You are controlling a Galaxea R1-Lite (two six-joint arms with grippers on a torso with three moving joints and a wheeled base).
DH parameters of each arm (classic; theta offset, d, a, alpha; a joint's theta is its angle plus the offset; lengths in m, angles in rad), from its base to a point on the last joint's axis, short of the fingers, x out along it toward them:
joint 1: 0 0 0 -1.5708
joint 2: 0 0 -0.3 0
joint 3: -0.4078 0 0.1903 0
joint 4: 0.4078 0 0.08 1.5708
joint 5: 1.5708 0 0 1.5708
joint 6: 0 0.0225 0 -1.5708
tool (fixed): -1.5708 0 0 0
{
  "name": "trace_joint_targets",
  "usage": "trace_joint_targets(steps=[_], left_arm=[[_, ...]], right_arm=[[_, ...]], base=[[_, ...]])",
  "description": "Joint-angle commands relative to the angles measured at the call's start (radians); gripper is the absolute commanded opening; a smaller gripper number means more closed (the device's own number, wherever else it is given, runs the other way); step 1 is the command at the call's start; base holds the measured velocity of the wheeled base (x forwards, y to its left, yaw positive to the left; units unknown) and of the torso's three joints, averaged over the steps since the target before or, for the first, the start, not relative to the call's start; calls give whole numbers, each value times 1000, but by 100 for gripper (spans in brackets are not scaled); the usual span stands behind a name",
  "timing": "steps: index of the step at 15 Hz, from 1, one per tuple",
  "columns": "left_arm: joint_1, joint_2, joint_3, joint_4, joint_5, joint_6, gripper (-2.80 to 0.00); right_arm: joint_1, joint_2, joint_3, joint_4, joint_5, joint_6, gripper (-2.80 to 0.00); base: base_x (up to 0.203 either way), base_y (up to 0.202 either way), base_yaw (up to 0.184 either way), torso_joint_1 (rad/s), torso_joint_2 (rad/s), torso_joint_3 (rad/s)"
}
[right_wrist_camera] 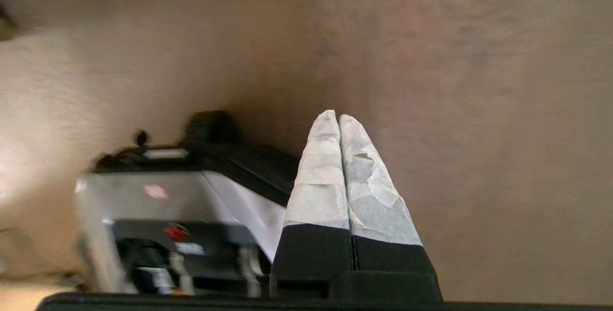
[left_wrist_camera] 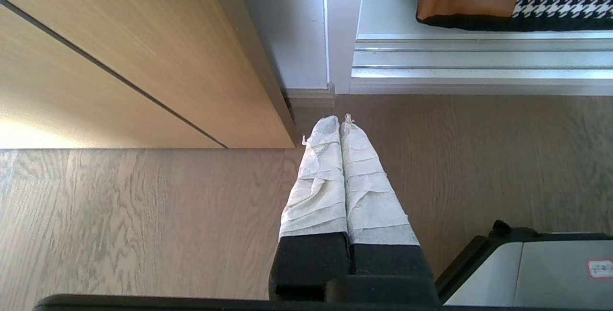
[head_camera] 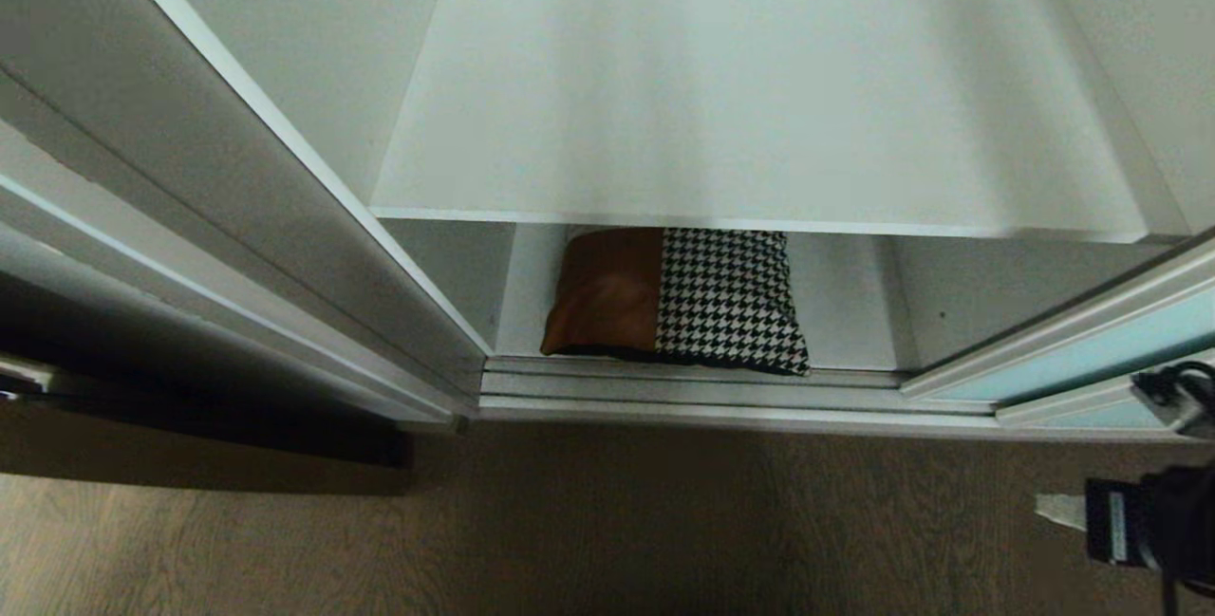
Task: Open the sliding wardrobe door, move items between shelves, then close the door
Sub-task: Place the pillow on the higher shelf
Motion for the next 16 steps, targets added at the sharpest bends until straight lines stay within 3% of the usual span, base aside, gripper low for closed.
trace_joint_targets(steps=[1,4,7,14,16], left_arm=[[0,0,2,0,0,1,-280],[0,0,2,0,0,1,-280],[0,0,2,0,0,1,-280],[0,0,2,0,0,1,-280],[0,0,2,0,0,1,-280]], right_arm=[[-16,324,-40,-153,61,10,-280],[-54,568,-68,-456,159,17,-280],[-71,765,-107,-685,181,17,-280],[-21,992,-184,-936,182,8,-280],[-11,1048,-203,-1016,119,-61,-280]], base=[[0,0,0,0,0,0],[0,0,0,0,0,0],[0,0,0,0,0,0],[0,0,0,0,0,0],[0,0,0,0,0,0]])
